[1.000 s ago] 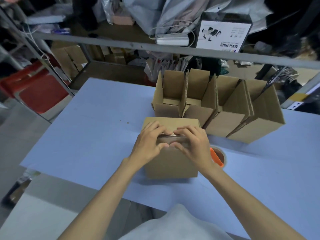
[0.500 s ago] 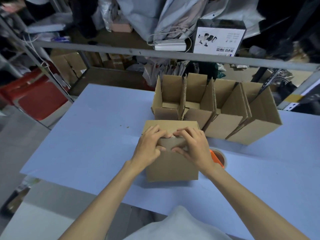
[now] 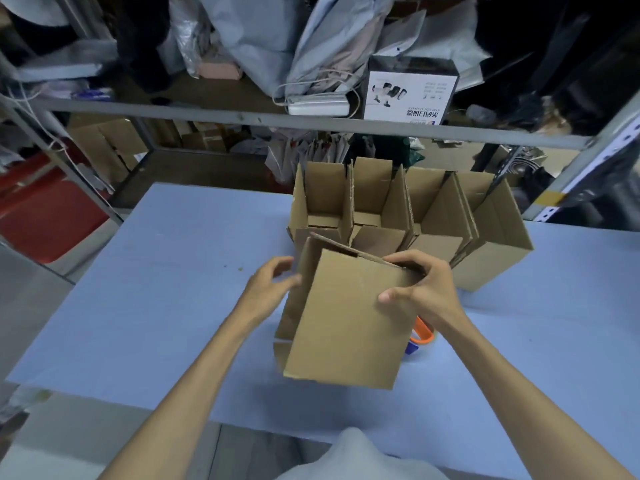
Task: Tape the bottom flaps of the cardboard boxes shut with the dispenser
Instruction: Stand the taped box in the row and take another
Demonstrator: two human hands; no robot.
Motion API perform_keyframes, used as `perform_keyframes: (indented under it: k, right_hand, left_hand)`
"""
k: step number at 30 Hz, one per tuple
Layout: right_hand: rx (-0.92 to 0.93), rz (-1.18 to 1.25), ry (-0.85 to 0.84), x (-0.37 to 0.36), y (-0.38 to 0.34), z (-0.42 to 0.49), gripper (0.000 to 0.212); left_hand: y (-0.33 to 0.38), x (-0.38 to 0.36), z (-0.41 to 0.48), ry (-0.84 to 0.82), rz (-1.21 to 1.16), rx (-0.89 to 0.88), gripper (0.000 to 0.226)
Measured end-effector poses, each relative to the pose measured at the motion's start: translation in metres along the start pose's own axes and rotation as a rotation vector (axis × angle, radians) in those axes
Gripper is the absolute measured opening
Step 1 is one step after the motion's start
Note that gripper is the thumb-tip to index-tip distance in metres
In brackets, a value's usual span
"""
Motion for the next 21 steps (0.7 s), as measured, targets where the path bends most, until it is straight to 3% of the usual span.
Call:
perform_keyframes:
  k: [2,6,10,14,17,21]
  right_hand:
    - [-0.052,0.056,0.007,0.016,0.003,-0.004,0.055]
    - [-0.155,-0.036,0.133,0.040,0.007,-0.027,0.053]
    - [-0.250,0.113,0.255,0.053,0.002,-0.068,0.048]
    - [-0.357,0.214,0.341,0.071,0.001,-0.110,0.064]
    - [-0.420,0.207,0.432,0.096,0.009,-0.141,0.063]
    - [-0.478,0.170,0.605,0.140,0.029,-0.165,0.033]
  left_hand:
    - [0.000,-0.013,-0.003,-0.134,0.102,-0.026,0.022]
    - [0.025,-0.034,-0.013,-0.141,0.067,-0.168,0.010]
    - [0.058,-0.078,-0.030,-0.158,0.051,-0.259,0.012]
    - [0.081,-0.136,-0.043,-0.222,0.083,-0.261,0.012]
    - [0.093,-0.183,-0.051,-0.332,0.112,-0.237,0.012]
    - [0.102,-0.243,-0.054,-0.408,0.148,-0.259,0.016]
Point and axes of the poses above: each hand's wrist, its own z-axis towards the middle knuckle, its own x-axis out of the back of the hand, y = z × x, the point moved 2 cm from there along z, towards the middle knuckle, and after that the axes turned 8 degrees about -z, right-handed, at the moved point
